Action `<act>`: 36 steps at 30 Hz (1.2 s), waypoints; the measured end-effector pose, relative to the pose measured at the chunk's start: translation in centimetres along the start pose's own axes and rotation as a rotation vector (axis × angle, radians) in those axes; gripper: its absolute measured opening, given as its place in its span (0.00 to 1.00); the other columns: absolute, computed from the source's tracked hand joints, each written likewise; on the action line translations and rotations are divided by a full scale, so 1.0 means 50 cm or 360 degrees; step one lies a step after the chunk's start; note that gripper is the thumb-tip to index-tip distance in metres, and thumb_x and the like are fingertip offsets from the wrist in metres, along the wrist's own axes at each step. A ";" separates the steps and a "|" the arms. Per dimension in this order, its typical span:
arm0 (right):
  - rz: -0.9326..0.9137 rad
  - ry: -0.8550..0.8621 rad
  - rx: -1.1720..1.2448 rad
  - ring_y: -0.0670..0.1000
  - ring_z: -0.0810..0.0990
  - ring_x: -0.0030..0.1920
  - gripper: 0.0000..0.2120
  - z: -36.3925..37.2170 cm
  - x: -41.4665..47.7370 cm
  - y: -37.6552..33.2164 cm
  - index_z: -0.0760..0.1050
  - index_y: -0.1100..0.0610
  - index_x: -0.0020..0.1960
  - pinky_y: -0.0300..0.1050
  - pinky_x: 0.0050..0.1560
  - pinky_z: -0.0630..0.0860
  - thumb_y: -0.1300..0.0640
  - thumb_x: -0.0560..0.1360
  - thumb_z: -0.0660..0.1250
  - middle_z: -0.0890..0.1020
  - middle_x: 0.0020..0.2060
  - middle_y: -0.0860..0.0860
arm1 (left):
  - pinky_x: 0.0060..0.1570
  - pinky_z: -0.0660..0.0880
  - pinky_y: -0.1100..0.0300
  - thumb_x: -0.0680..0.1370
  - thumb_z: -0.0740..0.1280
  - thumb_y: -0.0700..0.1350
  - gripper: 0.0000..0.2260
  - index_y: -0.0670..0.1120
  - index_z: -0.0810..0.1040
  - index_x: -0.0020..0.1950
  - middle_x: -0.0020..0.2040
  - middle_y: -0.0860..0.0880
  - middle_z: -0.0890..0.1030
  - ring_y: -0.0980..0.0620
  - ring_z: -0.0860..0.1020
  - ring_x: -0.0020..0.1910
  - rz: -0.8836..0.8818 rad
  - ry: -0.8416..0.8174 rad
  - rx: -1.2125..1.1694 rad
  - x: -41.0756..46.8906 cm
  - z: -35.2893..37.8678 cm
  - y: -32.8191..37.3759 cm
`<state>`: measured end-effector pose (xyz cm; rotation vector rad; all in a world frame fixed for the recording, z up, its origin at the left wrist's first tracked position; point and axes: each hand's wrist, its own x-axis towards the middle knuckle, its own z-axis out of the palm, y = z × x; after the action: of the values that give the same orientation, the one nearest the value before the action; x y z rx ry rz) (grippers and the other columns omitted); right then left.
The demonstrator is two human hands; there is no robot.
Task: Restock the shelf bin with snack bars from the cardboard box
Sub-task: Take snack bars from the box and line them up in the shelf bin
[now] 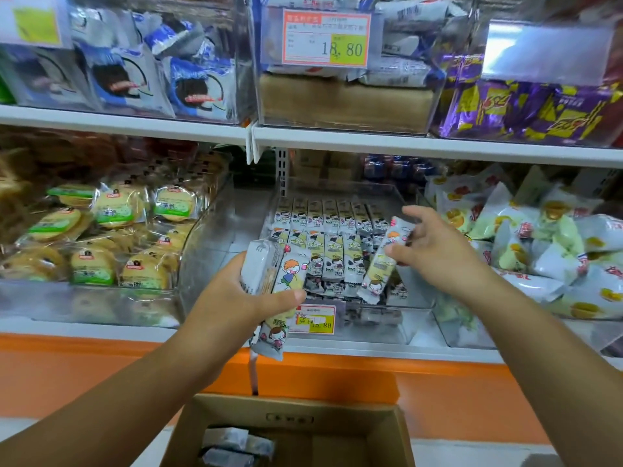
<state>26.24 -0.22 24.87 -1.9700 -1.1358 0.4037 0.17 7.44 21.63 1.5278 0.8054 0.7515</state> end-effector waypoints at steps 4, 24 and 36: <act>-0.0074 0.0202 -0.0163 0.51 0.78 0.51 0.20 0.051 0.018 -0.003 0.68 0.53 0.65 0.44 0.48 0.72 0.55 0.76 0.69 0.74 0.54 0.48 | 0.38 0.78 0.61 0.69 0.77 0.45 0.17 0.55 0.78 0.55 0.44 0.56 0.86 0.56 0.85 0.42 0.0017 0.0025 0.0010 0.005 -0.001 0.000; -0.0184 -0.0375 -0.0605 0.52 0.73 0.65 0.25 0.046 -0.056 0.024 0.57 0.46 0.77 0.41 0.57 0.69 0.55 0.82 0.58 0.65 0.74 0.50 | 0.37 0.81 0.57 0.71 0.75 0.43 0.15 0.52 0.79 0.56 0.45 0.52 0.87 0.52 0.86 0.43 -0.0050 0.0007 -0.0217 0.012 0.033 0.010; -0.0268 -0.0408 0.0378 0.43 0.83 0.45 0.19 0.120 -0.189 -0.047 0.67 0.38 0.50 0.44 0.50 0.80 0.47 0.68 0.75 0.82 0.45 0.46 | 0.42 0.83 0.54 0.77 0.69 0.39 0.11 0.45 0.79 0.59 0.48 0.47 0.87 0.50 0.86 0.47 -0.0255 -0.0150 -0.0548 -0.007 0.063 0.027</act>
<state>16.09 -4.50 21.87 -1.6358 -1.3364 0.6828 2.68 5.33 22.67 1.1670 0.6794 0.6561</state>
